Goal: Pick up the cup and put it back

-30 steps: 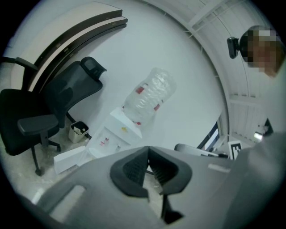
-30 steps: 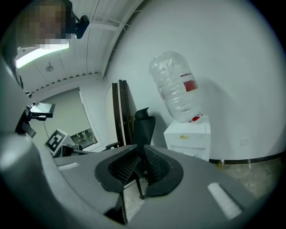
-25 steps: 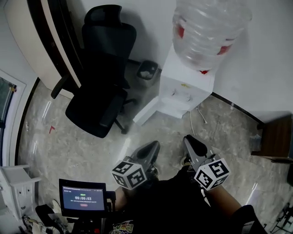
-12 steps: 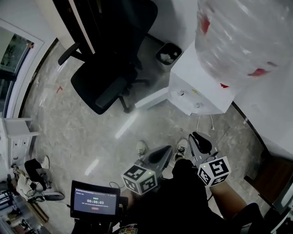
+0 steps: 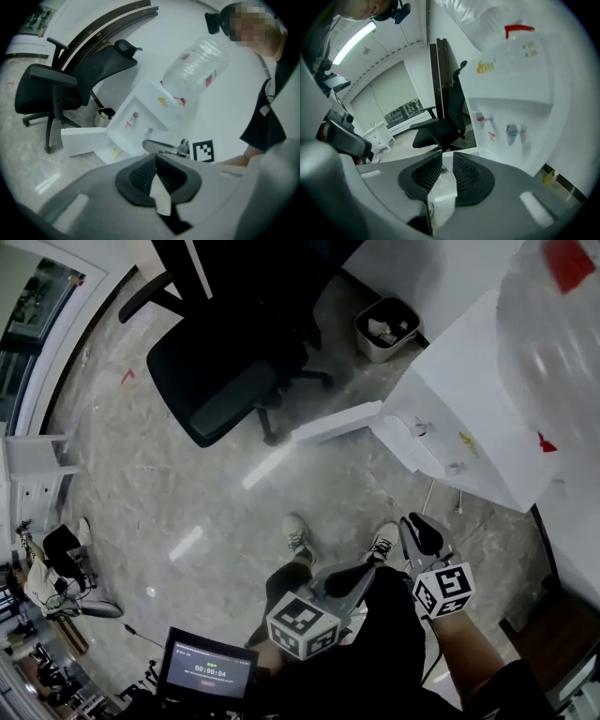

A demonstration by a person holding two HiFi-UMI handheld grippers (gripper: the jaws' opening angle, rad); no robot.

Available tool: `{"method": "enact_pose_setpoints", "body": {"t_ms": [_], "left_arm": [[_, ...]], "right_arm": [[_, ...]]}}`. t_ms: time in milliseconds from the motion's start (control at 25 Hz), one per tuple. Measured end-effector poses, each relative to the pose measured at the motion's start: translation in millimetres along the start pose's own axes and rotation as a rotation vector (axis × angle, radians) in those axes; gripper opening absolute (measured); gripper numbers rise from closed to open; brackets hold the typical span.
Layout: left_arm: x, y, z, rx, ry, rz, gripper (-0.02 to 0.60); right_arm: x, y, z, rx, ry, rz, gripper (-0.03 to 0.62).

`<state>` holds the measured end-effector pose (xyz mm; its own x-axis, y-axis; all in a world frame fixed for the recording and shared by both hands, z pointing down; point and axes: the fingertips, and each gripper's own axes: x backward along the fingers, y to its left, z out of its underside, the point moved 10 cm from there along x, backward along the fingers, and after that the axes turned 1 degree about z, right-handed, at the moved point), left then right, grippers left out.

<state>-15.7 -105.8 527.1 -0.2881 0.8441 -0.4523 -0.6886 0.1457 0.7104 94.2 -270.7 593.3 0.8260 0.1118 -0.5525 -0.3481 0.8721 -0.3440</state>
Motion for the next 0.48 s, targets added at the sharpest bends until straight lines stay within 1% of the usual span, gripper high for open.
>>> {"method": "enact_pose_setpoints", "body": {"t_ms": [120,240,320,400,480], "left_arm": [[-19.5,43.0,7.5,-0.063,0.004,0.035,0.005],[-36.9,80.7,19.7,-0.111,0.029,0.127,0.005],[-51.6,101.8,34.9,-0.147,0.026,0.178,0.005],[-72.2,125.2,54.2,-0.155,0.008,0.207,0.005],[-98.4,152.0,72.8,-0.173,-0.016,0.232,0.005]], "right_arm": [[-47.2,-18.3,43.2,-0.034,0.012,0.093,0.080],[-88.6,-32.8,81.4,-0.092,0.025,0.184,0.080],[-114.0,-43.4,109.7,-0.126,0.032,0.230,0.083],[-144.4,-61.9,145.3,-0.130,0.041,0.276,0.086],[-181.7,-91.4,181.4,-0.110,0.053,0.320,0.087]]}}
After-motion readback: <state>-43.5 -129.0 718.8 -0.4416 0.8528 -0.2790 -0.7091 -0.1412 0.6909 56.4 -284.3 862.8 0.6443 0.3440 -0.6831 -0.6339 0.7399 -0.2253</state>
